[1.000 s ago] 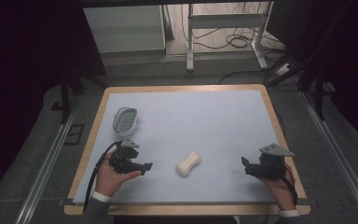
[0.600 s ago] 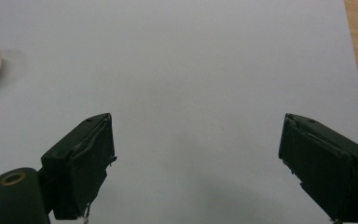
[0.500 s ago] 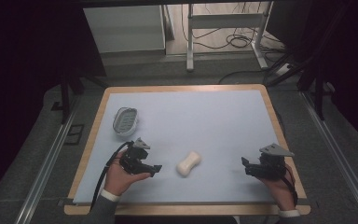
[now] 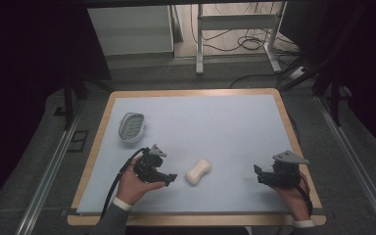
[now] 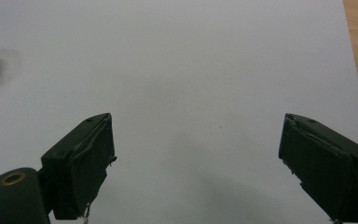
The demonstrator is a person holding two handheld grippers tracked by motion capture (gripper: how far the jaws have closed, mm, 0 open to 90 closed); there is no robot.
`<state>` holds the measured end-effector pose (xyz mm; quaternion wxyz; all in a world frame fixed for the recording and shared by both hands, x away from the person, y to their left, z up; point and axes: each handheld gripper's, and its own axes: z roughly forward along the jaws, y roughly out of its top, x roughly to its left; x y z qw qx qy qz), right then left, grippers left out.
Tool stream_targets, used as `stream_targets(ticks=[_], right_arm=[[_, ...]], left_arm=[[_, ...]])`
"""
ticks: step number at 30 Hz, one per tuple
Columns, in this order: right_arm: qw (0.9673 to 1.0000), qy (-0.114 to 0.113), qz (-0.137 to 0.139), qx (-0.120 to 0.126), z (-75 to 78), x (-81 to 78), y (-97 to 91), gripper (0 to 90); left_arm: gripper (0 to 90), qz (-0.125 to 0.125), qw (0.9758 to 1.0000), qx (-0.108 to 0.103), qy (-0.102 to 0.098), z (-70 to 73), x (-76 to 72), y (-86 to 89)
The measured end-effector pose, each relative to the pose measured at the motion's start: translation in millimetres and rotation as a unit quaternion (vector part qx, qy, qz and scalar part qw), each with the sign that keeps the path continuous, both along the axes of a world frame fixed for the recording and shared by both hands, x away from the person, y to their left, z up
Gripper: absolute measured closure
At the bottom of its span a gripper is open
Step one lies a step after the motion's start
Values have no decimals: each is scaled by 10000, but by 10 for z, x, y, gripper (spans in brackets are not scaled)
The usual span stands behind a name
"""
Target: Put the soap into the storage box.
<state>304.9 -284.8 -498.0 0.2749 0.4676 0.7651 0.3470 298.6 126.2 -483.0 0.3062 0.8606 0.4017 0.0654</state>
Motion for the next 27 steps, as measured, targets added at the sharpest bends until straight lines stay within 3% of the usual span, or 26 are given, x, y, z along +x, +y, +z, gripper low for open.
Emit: stream_targets(ticks=[27], right_arm=[[10000,37,-21,-1,-17,10,-13,104]], left_arm=[[259,-403,9990,150,78,17,118,-435]])
